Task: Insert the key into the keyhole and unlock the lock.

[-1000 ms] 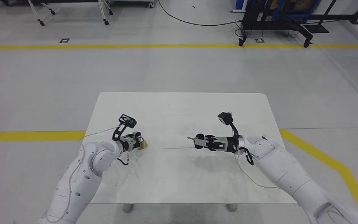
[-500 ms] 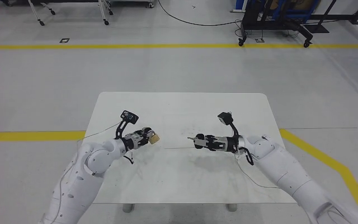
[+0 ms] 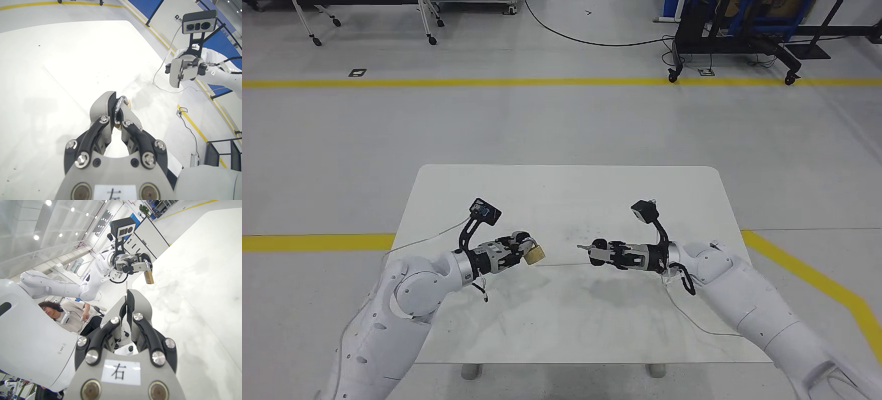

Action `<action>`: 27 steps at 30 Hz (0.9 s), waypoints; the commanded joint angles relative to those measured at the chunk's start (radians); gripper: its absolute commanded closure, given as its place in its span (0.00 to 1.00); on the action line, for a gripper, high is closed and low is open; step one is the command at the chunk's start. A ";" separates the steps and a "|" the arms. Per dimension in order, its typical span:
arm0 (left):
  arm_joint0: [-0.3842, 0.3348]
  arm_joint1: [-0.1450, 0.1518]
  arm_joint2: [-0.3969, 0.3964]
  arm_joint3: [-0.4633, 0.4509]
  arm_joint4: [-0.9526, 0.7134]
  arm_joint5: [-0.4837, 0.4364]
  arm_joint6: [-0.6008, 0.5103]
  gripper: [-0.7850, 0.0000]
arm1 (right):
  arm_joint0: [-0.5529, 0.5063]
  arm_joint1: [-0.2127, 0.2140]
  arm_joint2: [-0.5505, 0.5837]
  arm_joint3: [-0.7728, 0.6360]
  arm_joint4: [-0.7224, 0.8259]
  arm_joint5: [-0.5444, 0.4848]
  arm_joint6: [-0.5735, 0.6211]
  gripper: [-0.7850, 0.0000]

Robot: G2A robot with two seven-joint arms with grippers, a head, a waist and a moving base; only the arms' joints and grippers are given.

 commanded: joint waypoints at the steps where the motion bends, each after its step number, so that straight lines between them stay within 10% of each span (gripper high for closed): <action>1: 0.000 0.000 0.000 0.000 0.000 0.000 0.000 1.00 | 0.000 0.000 0.000 0.000 0.000 0.000 0.000 1.00; 14: 0.002 0.000 0.000 0.001 -0.006 0.002 0.007 1.00 | 0.000 0.000 0.000 0.000 0.000 0.000 0.000 1.00; 27: -0.213 -0.068 0.139 0.350 -0.948 0.191 -0.277 1.00 | -0.025 -0.011 0.079 -0.050 0.002 -0.020 -0.157 1.00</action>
